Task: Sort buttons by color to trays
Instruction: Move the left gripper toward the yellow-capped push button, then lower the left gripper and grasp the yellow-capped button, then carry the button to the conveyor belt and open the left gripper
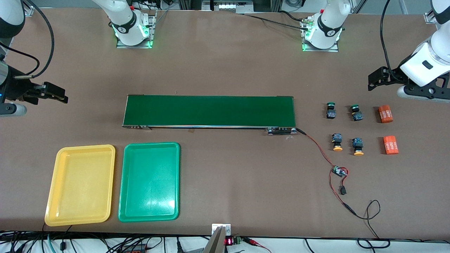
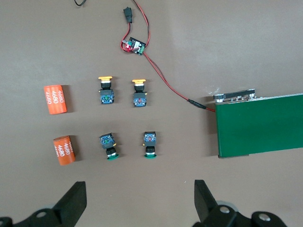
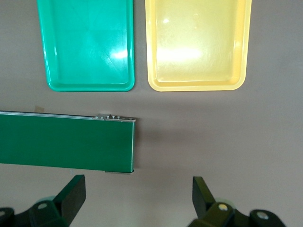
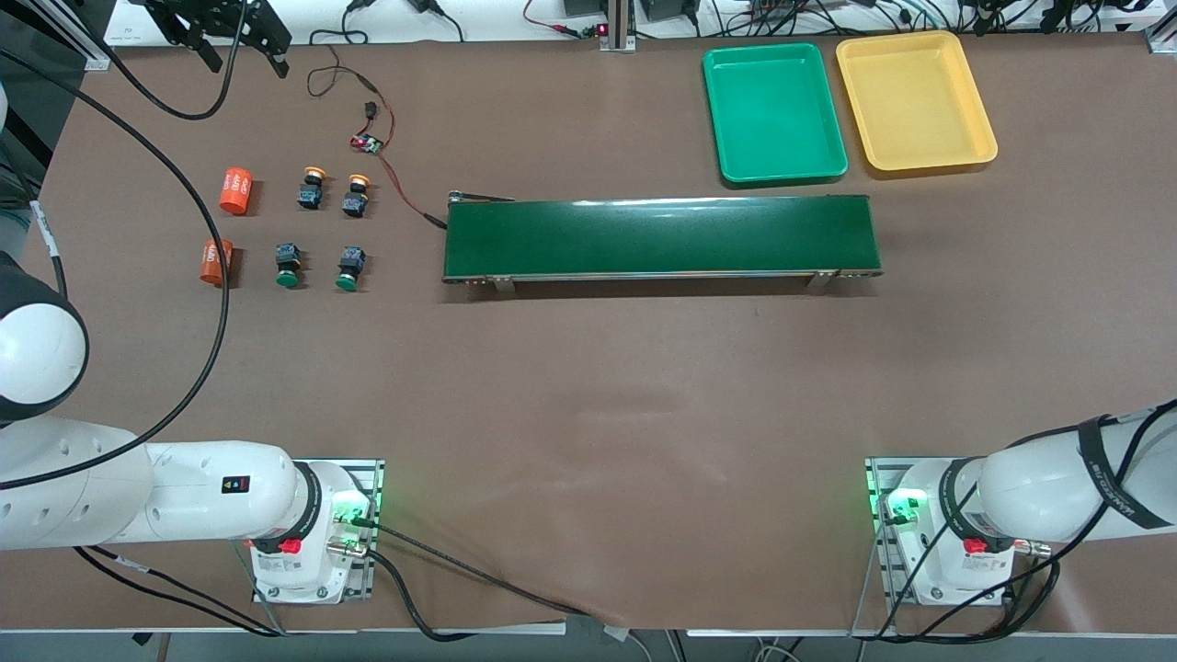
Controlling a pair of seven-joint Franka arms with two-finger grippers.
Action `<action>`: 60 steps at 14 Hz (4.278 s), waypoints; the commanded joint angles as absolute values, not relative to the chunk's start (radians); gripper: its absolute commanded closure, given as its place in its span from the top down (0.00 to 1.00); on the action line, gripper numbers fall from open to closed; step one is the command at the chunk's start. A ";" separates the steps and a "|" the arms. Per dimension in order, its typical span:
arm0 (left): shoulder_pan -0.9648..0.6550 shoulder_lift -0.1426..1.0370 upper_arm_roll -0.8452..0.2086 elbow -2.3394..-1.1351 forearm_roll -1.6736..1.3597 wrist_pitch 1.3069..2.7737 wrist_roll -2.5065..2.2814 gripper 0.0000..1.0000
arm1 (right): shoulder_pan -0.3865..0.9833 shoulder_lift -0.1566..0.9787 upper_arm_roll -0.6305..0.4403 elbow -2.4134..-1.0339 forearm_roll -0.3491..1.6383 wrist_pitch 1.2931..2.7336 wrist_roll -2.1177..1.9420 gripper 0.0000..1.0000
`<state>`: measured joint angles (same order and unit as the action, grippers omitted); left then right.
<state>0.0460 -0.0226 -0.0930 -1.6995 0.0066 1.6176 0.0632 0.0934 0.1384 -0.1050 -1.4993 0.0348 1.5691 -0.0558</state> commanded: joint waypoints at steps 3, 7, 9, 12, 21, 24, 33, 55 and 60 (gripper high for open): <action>0.046 -0.012 -0.094 -1.672 0.005 1.594 0.075 1.00 | 0.092 0.087 -0.094 -1.562 0.018 1.617 -0.046 1.00; 0.052 0.006 -0.084 -1.654 0.000 1.556 0.072 1.00 | 0.091 0.089 -0.092 -1.568 0.018 1.623 -0.046 1.00; 0.052 0.044 -0.084 -1.616 0.002 1.498 0.074 1.00 | 0.087 0.089 -0.094 -1.568 0.018 1.621 -0.046 1.00; 0.057 0.132 -0.075 -1.580 0.005 1.468 0.089 1.00 | 0.086 0.089 -0.094 -1.568 0.018 1.621 -0.049 1.00; 0.078 0.308 -0.074 -1.732 0.035 1.836 0.077 1.00 | 0.087 0.089 -0.094 -1.568 0.018 1.618 -0.054 1.00; 0.077 0.353 -0.074 -1.813 0.048 2.015 0.072 1.00 | 0.089 0.089 -0.094 -1.568 0.018 1.621 -0.054 1.00; 0.089 0.466 -0.075 -2.083 0.048 2.580 0.081 0.95 | 0.086 0.091 -0.094 -1.568 0.018 1.618 -0.055 1.00; 0.083 0.353 -0.333 -1.953 0.045 2.154 0.125 0.26 | 0.083 0.095 -0.095 -1.565 0.020 1.623 -0.057 1.00; 0.071 0.351 -0.489 -1.976 0.046 2.121 -0.261 0.26 | 0.084 0.095 -0.095 -1.565 0.020 1.631 -0.057 1.00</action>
